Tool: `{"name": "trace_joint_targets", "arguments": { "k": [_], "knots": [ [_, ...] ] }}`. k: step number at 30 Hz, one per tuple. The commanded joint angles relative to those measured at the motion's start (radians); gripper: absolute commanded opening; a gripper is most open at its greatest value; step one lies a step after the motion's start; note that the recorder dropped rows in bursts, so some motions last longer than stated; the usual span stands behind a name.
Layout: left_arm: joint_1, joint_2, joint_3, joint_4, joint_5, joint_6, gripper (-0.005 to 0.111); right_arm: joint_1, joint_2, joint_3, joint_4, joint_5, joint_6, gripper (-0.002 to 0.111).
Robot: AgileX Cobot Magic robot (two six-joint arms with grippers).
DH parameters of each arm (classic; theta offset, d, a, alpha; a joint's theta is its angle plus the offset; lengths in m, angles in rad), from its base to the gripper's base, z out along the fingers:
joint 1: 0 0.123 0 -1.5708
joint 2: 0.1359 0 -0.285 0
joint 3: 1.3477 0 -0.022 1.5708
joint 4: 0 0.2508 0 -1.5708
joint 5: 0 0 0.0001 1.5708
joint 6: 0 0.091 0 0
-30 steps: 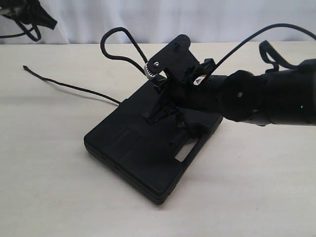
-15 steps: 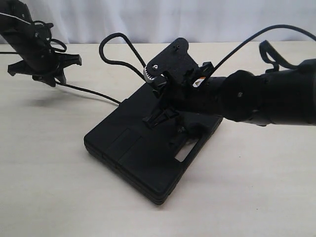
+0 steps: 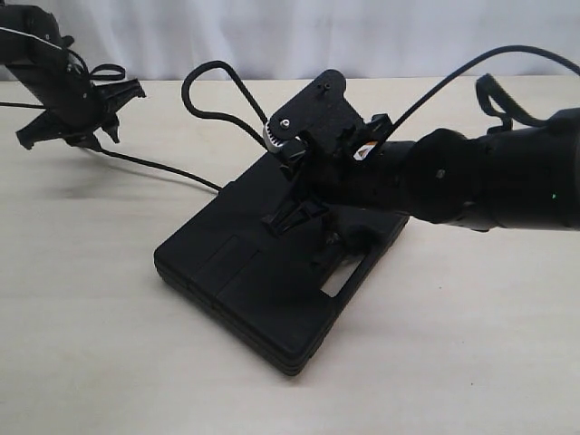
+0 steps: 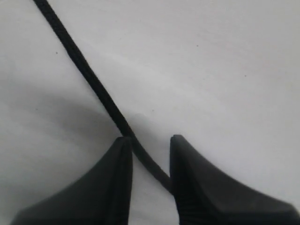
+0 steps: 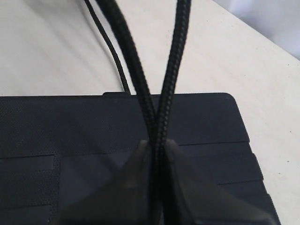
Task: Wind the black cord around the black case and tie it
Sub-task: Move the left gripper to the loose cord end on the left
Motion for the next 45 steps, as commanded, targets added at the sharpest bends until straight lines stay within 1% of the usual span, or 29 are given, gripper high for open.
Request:
{"name": "trace_joint_targets", "arguments": {
  "k": [1,3,7,9,18,21,26,34,35,36,38,39,45],
  "knots": [
    [0.006,-0.001,0.030,0.016,-0.043,-0.058,0.027,-0.001,-0.012,0.001,-0.005,-0.007,-0.001,0.004],
    [0.013,-0.001,0.049,0.016,-0.071,-0.058,0.027,-0.001,-0.012,0.001,-0.005,-0.007,-0.001,0.004],
    [0.018,-0.001,0.076,0.016,-0.129,-0.147,0.027,-0.001,-0.012,0.001,-0.005,-0.007,-0.001,0.004],
    [0.016,-0.001,0.082,-0.005,-0.161,-0.157,0.027,-0.001,-0.012,0.001,-0.005,-0.007,-0.001,0.004],
    [0.014,0.054,0.082,-0.049,-0.181,-0.164,0.027,-0.001,-0.012,0.001,-0.005,-0.017,-0.001,0.004],
    [0.017,0.078,0.082,-0.049,-0.218,-0.164,0.027,-0.001,-0.012,0.001,-0.005,-0.021,-0.001,0.004],
    [0.017,0.077,0.082,-0.049,-0.231,-0.187,0.027,-0.001,-0.012,0.001,-0.005,-0.030,-0.001,0.004],
    [0.017,0.077,0.075,-0.049,-0.233,-0.168,0.026,-0.001,-0.012,0.001,-0.005,-0.035,-0.001,0.004],
    [0.017,0.077,0.075,-0.049,-0.233,-0.149,0.024,-0.001,-0.012,0.001,-0.005,-0.035,-0.001,0.004],
    [0.017,0.077,0.075,-0.051,-0.233,-0.118,0.020,-0.001,-0.012,0.001,-0.005,-0.035,-0.001,0.004],
    [0.017,0.077,0.075,-0.053,-0.231,-0.076,0.005,-0.001,-0.012,0.001,-0.005,-0.035,-0.001,0.004],
    [0.017,0.077,0.075,-0.055,-0.228,-0.054,0.000,-0.001,-0.012,0.001,-0.005,-0.035,-0.001,0.004],
    [0.017,0.038,0.075,-0.056,-0.245,0.136,0.000,-0.001,-0.012,0.001,-0.005,-0.035,-0.001,0.004]
  ]
}}
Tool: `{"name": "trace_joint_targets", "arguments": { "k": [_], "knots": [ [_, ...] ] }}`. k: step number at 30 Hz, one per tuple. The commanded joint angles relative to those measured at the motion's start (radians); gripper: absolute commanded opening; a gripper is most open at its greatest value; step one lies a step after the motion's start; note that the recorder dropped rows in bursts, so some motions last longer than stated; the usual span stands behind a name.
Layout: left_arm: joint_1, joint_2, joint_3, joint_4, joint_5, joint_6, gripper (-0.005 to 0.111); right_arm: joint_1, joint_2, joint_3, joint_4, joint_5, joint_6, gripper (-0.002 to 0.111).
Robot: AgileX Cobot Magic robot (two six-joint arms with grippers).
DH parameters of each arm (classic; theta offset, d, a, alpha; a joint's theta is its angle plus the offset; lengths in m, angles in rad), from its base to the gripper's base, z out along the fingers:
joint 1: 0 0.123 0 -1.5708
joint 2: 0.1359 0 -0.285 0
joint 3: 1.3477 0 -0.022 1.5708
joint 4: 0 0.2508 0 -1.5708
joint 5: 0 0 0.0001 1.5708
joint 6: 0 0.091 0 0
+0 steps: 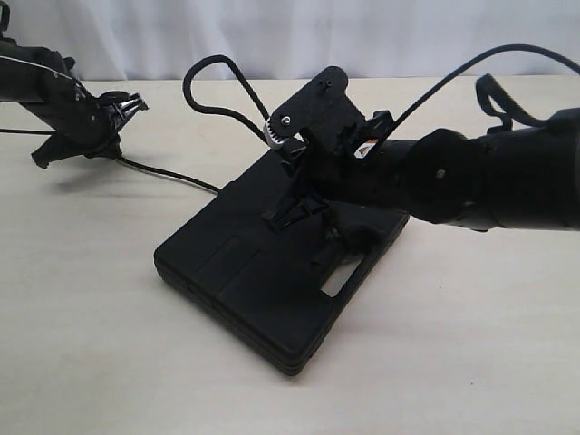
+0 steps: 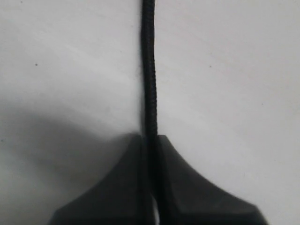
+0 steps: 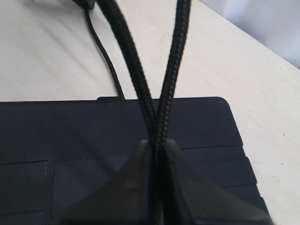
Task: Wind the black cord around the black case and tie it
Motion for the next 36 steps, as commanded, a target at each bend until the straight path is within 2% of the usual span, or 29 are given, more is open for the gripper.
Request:
{"name": "trace_joint_targets", "arguments": {
  "k": [1,4,8,12,18,21,24,28,31,35,36],
  "knots": [
    [0.004,-0.046,-0.002,-0.007,-0.012,0.191,0.000,-0.001,-0.012,0.001,-0.005,-0.013,-0.001,0.004],
    [-0.001,-0.115,-0.002,-0.002,-0.003,0.397,0.000,-0.001,-0.012,0.001,-0.005,-0.018,-0.001,0.004],
    [-0.011,-0.188,-0.002,0.000,0.099,0.754,0.000,-0.001,-0.012,0.001,-0.005,-0.046,0.044,0.004],
    [-0.013,-0.216,-0.002,-0.026,0.197,0.955,0.000,-0.010,-0.012,0.001,-0.005,-0.048,0.097,0.004],
    [-0.027,-0.221,-0.002,-0.290,0.319,1.377,0.000,-0.121,-0.012,0.001,-0.005,0.063,0.123,0.004],
    [-0.052,-0.227,-0.002,-0.431,0.335,1.567,0.000,-0.178,-0.012,0.001,-0.005,0.139,0.073,0.004],
    [-0.088,-0.239,-0.002,-0.506,0.331,1.700,0.000,-0.221,-0.012,0.001,-0.005,0.208,0.017,0.004],
    [-0.131,-0.258,-0.002,-0.524,0.324,1.828,0.000,-0.280,-0.010,-0.036,0.004,0.316,-0.002,0.004],
    [-0.158,-0.269,-0.002,-0.535,0.327,1.889,0.000,-0.342,0.008,-0.098,0.147,0.490,-0.139,0.004],
    [-0.168,-0.269,-0.002,-0.542,0.361,1.958,0.000,-0.457,0.039,-0.114,0.591,0.687,-0.555,0.004],
    [-0.168,-0.269,-0.002,-0.542,0.361,1.958,0.000,-0.483,0.048,-0.114,0.655,0.726,-0.620,0.004]
  ]
}}
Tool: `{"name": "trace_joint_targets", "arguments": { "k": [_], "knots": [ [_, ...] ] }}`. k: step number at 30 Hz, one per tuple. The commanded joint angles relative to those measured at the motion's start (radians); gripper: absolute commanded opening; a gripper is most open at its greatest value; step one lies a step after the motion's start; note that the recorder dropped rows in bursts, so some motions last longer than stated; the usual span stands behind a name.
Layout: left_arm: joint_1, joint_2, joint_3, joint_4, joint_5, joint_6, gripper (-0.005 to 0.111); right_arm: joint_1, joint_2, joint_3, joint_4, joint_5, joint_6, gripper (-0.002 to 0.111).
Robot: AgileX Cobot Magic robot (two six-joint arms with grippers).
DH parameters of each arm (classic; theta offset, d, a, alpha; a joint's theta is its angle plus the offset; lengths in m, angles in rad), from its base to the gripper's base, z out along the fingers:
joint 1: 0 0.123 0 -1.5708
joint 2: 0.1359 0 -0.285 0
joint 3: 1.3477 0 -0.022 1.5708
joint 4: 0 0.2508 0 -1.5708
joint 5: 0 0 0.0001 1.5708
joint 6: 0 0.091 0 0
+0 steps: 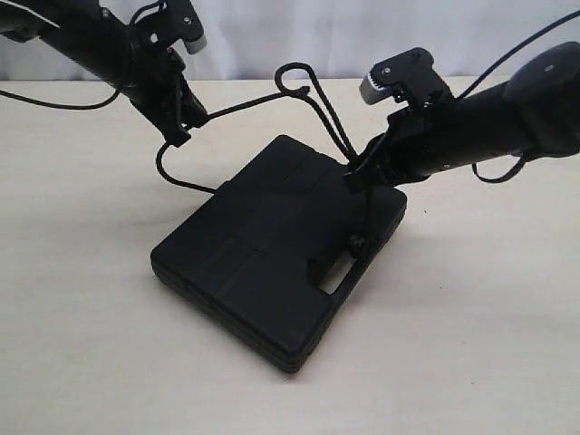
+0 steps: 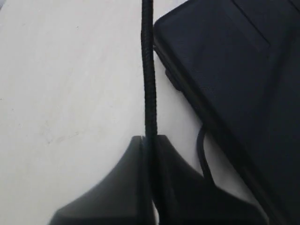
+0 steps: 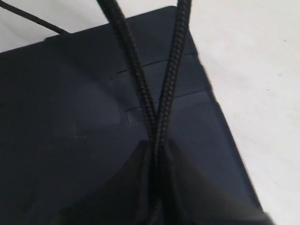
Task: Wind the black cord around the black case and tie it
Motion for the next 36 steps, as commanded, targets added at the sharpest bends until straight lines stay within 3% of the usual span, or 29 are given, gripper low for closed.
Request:
{"name": "trace_joint_targets", "arguments": {
  "k": [1,4,10,16,22,27,31,36],
  "knots": [
    [-0.005,-0.009,-0.002,-0.017,0.021,0.051,0.000,-0.123,0.035,-0.006,0.371,0.209,-0.328,0.004],
    [-0.005,-0.009,-0.002,-0.024,0.021,0.084,0.000,-0.210,0.091,-0.006,0.439,0.331,-0.384,0.004],
    [-0.005,-0.009,-0.002,-0.051,0.059,0.184,0.000,-0.221,0.199,-0.006,0.488,0.290,-0.463,0.004],
    [-0.016,-0.007,-0.002,-0.275,0.113,0.417,0.000,-0.219,0.238,-0.006,0.506,0.322,-0.524,0.004],
    [-0.059,0.011,-0.002,-0.323,0.092,0.446,0.000,-0.217,0.238,-0.006,0.503,0.445,-0.571,0.005],
    [-0.090,0.015,-0.002,-0.505,0.079,0.499,0.000,-0.217,0.238,-0.006,0.493,0.452,-0.571,0.006],
    [-0.095,0.015,-0.002,-0.620,0.065,0.522,0.000,-0.217,0.236,-0.006,0.477,0.492,-0.555,0.025],
    [-0.095,0.015,-0.002,-0.702,0.046,0.522,0.000,-0.217,0.193,-0.006,0.477,0.523,-0.495,0.063]
  ]
}}
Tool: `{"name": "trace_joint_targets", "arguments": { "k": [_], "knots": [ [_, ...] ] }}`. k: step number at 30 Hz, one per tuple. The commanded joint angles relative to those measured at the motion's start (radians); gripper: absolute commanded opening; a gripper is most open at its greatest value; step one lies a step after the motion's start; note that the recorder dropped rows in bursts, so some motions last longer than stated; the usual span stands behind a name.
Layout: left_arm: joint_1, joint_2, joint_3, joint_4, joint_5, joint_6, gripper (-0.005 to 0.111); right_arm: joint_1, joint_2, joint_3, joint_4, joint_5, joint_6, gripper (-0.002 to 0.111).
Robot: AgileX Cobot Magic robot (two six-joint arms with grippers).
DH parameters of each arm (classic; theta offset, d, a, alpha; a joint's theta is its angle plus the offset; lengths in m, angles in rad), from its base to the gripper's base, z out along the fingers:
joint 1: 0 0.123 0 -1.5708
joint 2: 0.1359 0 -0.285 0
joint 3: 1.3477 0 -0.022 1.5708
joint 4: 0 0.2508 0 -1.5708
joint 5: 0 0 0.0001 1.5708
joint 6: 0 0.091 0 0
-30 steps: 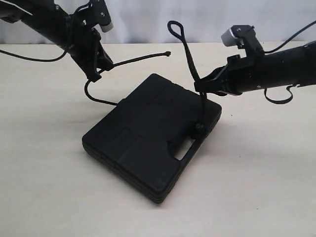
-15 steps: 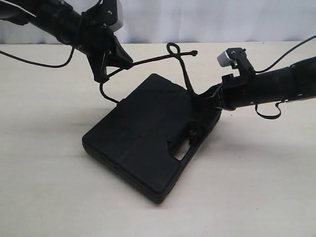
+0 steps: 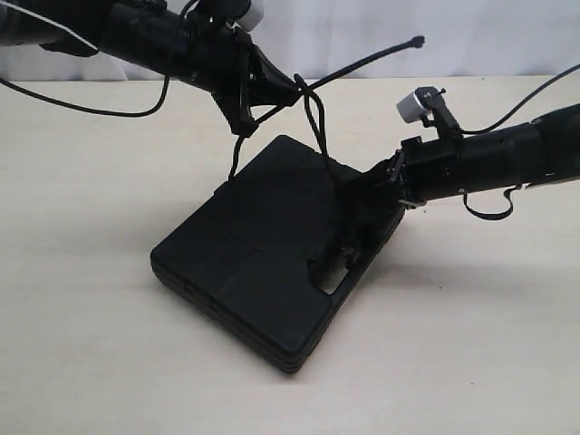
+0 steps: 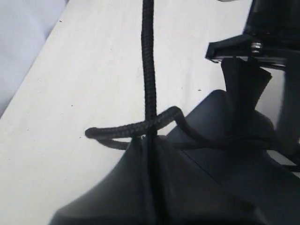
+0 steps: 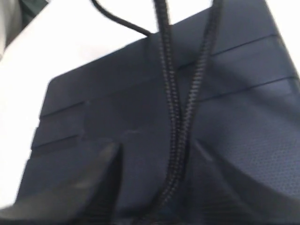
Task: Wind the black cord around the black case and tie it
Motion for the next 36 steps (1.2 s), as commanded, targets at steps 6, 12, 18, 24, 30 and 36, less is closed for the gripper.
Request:
{"name": "trace_joint_targets", "arguments": {
  "k": [6,12,18,24,30,36],
  "knots": [
    [-0.002,0.002,-0.002,-0.108,-0.014,0.005,0.000,-0.039,-0.143,-0.006,-0.009,0.019,0.142,0.072],
    [-0.002,0.002,-0.002,-0.109,0.010,0.005,0.000,-0.084,-0.245,-0.006,0.167,0.026,0.184,0.062],
    [-0.002,0.002,-0.002,-0.109,0.016,0.005,0.000,-0.067,-0.235,-0.019,0.313,0.014,0.171,0.062],
    [-0.002,0.002,-0.002,-0.109,0.028,0.005,0.000,-0.013,-0.188,-0.087,0.313,-0.005,0.188,0.062],
    [-0.002,0.002,-0.002,-0.109,0.053,0.005,0.000,0.034,-0.144,-0.160,0.313,-0.082,0.211,0.054],
    [-0.002,0.002,-0.002,-0.106,-0.079,0.005,0.000,0.034,-0.142,-0.166,0.313,-0.072,0.249,0.004]
  ]
}}
